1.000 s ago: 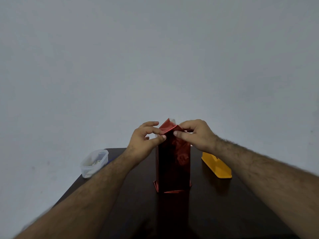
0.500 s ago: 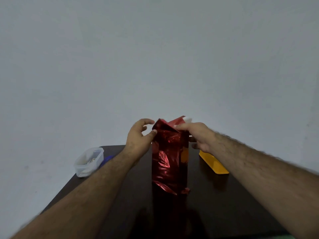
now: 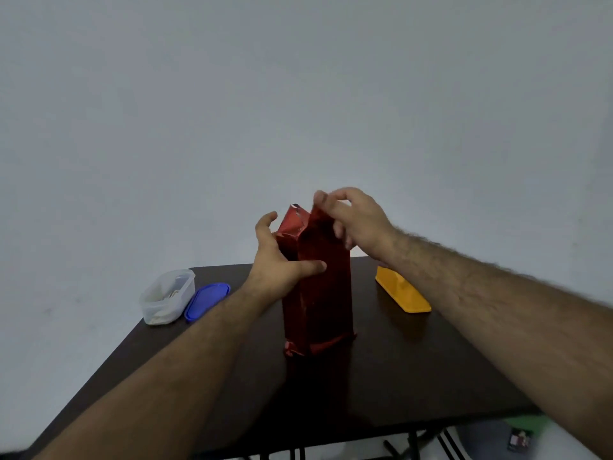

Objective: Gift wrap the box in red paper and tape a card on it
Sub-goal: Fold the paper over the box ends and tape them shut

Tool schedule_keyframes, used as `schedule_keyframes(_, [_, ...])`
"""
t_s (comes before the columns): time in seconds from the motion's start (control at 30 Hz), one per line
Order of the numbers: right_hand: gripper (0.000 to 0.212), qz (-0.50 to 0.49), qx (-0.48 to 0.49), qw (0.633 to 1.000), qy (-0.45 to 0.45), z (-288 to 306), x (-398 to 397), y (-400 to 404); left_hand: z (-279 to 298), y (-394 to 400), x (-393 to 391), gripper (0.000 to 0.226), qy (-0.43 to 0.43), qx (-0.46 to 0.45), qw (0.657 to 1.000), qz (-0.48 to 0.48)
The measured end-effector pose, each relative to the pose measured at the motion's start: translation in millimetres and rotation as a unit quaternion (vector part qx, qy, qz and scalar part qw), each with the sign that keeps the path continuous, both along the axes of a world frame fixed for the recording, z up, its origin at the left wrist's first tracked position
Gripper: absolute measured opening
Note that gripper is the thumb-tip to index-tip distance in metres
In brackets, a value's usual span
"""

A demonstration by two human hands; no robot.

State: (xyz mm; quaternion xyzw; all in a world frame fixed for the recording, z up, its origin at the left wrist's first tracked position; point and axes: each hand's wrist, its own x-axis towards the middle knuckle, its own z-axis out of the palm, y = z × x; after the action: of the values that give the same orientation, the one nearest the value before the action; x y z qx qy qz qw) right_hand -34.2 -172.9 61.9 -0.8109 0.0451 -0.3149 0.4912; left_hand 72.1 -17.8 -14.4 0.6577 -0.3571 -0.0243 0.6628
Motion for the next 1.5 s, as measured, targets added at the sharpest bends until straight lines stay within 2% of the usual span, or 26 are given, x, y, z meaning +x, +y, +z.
schedule_keyframes(0.1, [0.066, -0.037, -0.195, 0.978, -0.068, 0, -1, -15, 2, 4, 13, 0.128, 0.052, 0.006, 0.994, -0.094])
schedule_keyframes(0.13, [0.061, -0.03, -0.24, 0.968, -0.068, 0, 1, -19, 2, 5, 18, 0.13, 0.057, 0.011, 0.991, -0.12])
schedule_keyframes(0.2, [0.036, -0.007, -0.274, 0.96, -0.063, 3, 5, -19, 2, 5, 25, 0.13, 0.059, 0.016, 0.984, -0.168])
schedule_keyframes(0.27, [0.016, -0.004, -0.264, 0.963, -0.058, 7, 10, -14, 2, 3, 30, 0.126, 0.051, 0.019, 0.977, -0.204])
schedule_keyframes(0.37, [0.007, 0.001, -0.189, 0.982, -0.02, 12, 16, -6, 4, -1, 38, 0.125, 0.043, 0.026, 0.978, -0.204])
schedule_keyframes(0.47, [0.012, -0.017, -0.102, 0.995, 0.014, 13, 21, -1, 6, -1, 39, 0.127, 0.049, -0.001, 0.986, -0.157])
schedule_keyframes(0.53, [0.013, -0.032, -0.071, 0.997, 0.015, 14, 23, 0, 6, -1, 36, 0.118, 0.048, -0.039, 0.991, -0.12])
schedule_keyframes(0.63, [0.008, -0.032, -0.01, 0.999, -0.009, 16, 25, -2, 10, -2, 30, 0.093, 0.034, -0.104, 0.992, -0.054])
schedule_keyframes(0.73, [0.005, -0.014, 0.044, 0.999, -0.011, 18, 27, -6, 15, -2, 25, 0.051, 0.004, -0.163, 0.986, 0.042])
schedule_keyframes(0.8, [0.005, -0.011, 0.061, 0.998, -0.011, 17, 28, -8, 17, 1, 22, 0.024, -0.041, -0.153, 0.983, 0.095])
schedule_keyframes(0.87, [0.008, -0.016, 0.083, 0.996, -0.021, 15, 27, -9, 18, 6, 19, 0.013, -0.131, -0.116, 0.973, 0.148])
schedule_keyframes(0.97, [0.011, -0.037, 0.081, 0.996, -0.031, 15, 27, -8, 23, 10, 9, 0.006, -0.273, -0.083, 0.937, 0.204])
schedule_keyframes(1.0, [0.016, -0.039, 0.071, 0.996, -0.031, 15, 27, -7, 24, 9, 4, 0.004, -0.3, -0.078, 0.928, 0.206])
schedule_keyframes(1.07, [0.034, -0.028, 0.051, 0.998, -0.026, 15, 24, -6, 26, 7, -3, 0.014, -0.322, -0.059, 0.923, 0.203])
schedule_keyframes(1.13, [0.044, 0.002, 0.041, 0.999, -0.015, 16, 18, -4, 26, 7, -7, 0.018, -0.318, -0.038, 0.925, 0.205])
schedule_keyframes(1.2, [0.034, 0.03, 0.03, 0.999, -0.011, 17, 13, -3, 27, 7, -9, 0.015, -0.307, -0.034, 0.929, 0.204])
schedule_keyframes(1.37, [0.013, 0.014, 0.021, 1.0, -0.012, 17, 9, -5, 28, 4, -6, 0.015, -0.219, -0.019, 0.962, 0.163])
schedule_keyframes(1.43, [0.008, 0.017, 0.023, 0.999, -0.019, 17, 8, -4, 30, 4, -9, 0.006, -0.188, -0.034, 0.972, 0.139])
schedule_keyframes(1.5, [0.006, 0.002, 0.03, 0.999, -0.03, 18, 8, -4, 30, 6, -13, 0.025, -0.162, -0.054, 0.977, 0.129])
